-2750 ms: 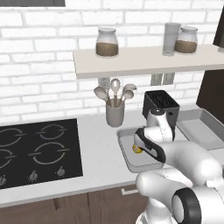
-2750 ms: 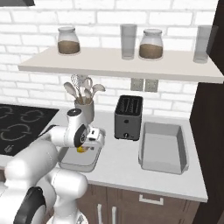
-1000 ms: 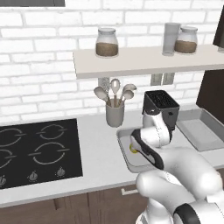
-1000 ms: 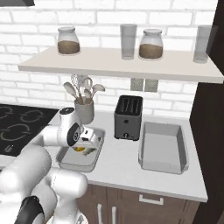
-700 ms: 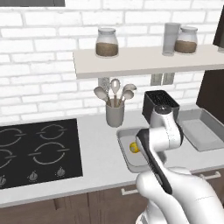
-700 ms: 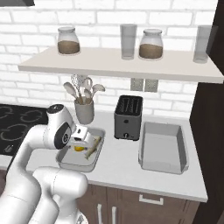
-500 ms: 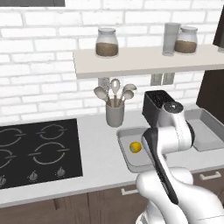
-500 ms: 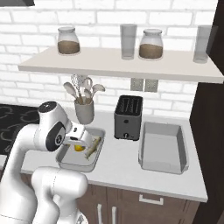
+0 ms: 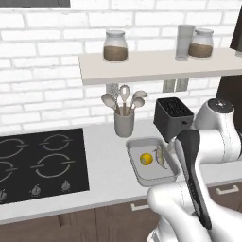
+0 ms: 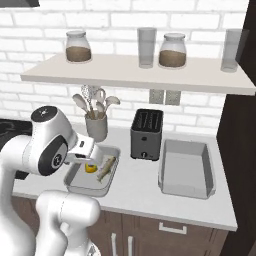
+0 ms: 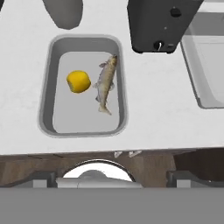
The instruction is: Place one lemon and one fish in each tupperware on the nearby counter, to pack two identical lunches.
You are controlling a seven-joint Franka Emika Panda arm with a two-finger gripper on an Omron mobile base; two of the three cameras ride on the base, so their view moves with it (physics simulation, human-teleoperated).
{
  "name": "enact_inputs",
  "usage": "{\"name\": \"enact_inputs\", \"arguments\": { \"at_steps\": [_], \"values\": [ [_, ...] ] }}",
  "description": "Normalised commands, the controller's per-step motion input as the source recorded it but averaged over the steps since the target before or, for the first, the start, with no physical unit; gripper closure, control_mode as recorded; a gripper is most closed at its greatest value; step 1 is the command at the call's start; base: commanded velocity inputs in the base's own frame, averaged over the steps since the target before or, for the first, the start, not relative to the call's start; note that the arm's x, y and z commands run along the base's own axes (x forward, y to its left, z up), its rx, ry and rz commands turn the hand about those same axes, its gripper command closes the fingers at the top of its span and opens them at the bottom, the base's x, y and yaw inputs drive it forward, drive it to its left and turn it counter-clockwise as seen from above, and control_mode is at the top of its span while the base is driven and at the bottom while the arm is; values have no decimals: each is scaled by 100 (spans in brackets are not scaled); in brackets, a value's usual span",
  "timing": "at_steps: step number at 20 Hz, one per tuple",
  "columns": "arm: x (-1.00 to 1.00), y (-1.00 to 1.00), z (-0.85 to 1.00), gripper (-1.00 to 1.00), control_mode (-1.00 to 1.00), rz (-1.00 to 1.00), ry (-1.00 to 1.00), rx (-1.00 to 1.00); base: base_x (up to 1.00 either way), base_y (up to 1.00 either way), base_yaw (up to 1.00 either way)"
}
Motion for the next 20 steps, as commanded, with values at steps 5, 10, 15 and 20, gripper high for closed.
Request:
{"name": "enact_inputs", "arguments": {
  "at_steps": [5,10,15,20],
  "values": [
    [-19,9,-25,-100,100,9,-13,0,-52,15,12],
    [0,0,0,-100,100,0,0,0,-100,2,1],
    [0,0,0,-100,100,0,0,0,-92,-86,-23],
    [0,0,0,-100,100,0,0,0,-68,-86,-31]
  ]
}}
